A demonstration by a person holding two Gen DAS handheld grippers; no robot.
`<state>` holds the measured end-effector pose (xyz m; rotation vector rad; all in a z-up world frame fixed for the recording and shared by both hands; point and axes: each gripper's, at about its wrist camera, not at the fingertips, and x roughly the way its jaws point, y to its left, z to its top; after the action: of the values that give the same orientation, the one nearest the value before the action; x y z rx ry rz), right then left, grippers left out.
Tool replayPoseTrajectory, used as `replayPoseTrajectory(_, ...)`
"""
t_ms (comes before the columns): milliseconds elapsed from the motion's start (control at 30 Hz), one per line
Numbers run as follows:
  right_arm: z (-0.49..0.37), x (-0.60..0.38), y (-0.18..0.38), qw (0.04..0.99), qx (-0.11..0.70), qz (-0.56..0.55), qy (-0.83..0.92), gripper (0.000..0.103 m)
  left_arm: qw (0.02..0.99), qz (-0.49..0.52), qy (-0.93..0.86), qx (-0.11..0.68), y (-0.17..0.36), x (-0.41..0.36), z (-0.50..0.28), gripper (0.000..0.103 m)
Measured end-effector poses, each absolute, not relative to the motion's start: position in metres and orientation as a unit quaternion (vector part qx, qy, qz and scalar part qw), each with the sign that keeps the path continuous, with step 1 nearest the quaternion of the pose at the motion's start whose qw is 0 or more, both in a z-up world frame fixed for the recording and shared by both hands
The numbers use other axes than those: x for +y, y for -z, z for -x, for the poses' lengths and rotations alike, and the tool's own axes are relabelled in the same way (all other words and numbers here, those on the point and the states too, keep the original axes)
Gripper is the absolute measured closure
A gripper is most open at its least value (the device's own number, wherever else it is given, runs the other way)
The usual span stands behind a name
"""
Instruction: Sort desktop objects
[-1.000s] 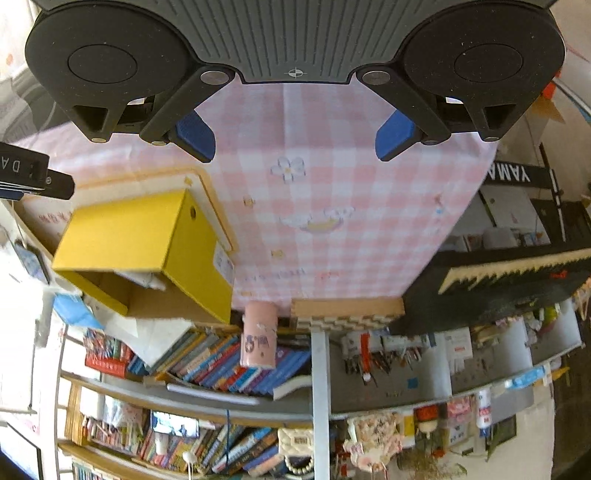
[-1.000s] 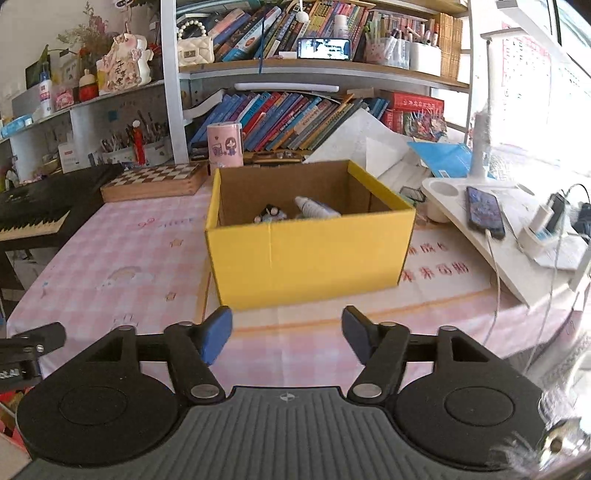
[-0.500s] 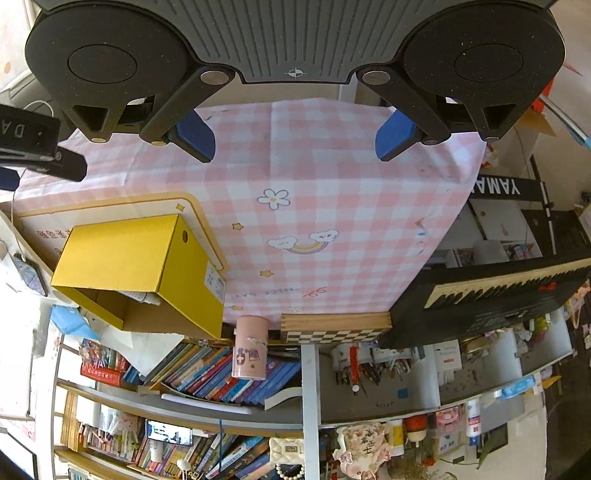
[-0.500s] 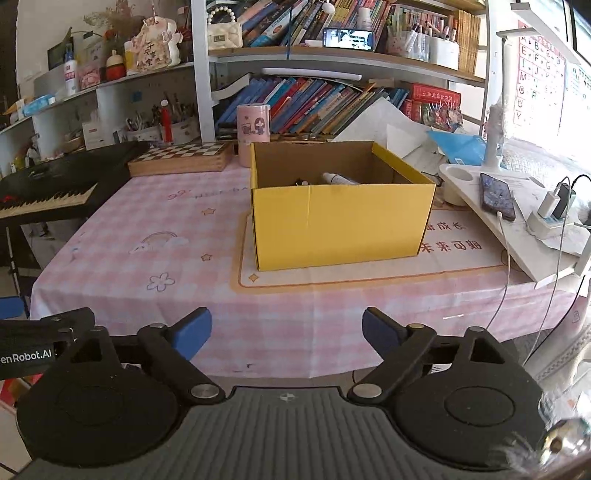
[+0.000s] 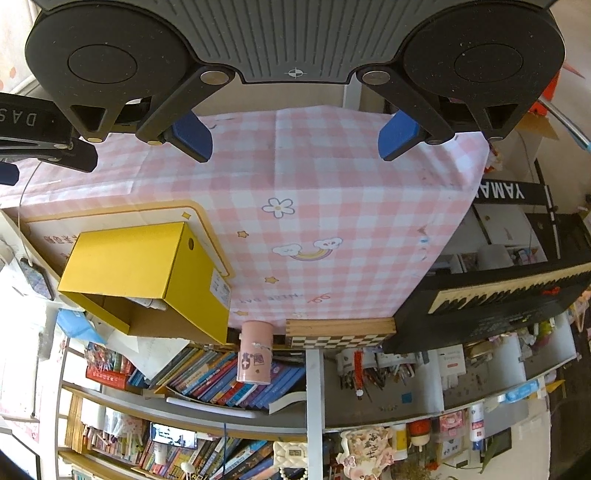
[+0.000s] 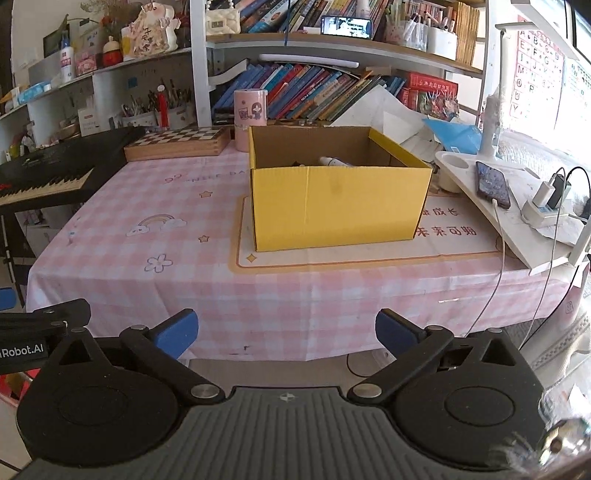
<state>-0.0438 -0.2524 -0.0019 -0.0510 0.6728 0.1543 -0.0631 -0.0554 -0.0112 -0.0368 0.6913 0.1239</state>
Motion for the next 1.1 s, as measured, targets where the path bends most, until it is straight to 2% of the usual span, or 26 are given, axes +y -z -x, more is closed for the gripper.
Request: replayPoseTrajectory(1100, 0.0489, -0.2502, 0.0036, 0.938, 0.336, 0.027, -0.081, 0.000, 0.938, 0.013, -0.061, 0.340, 0.0099, -0.0547, 0.0701, 0.004)
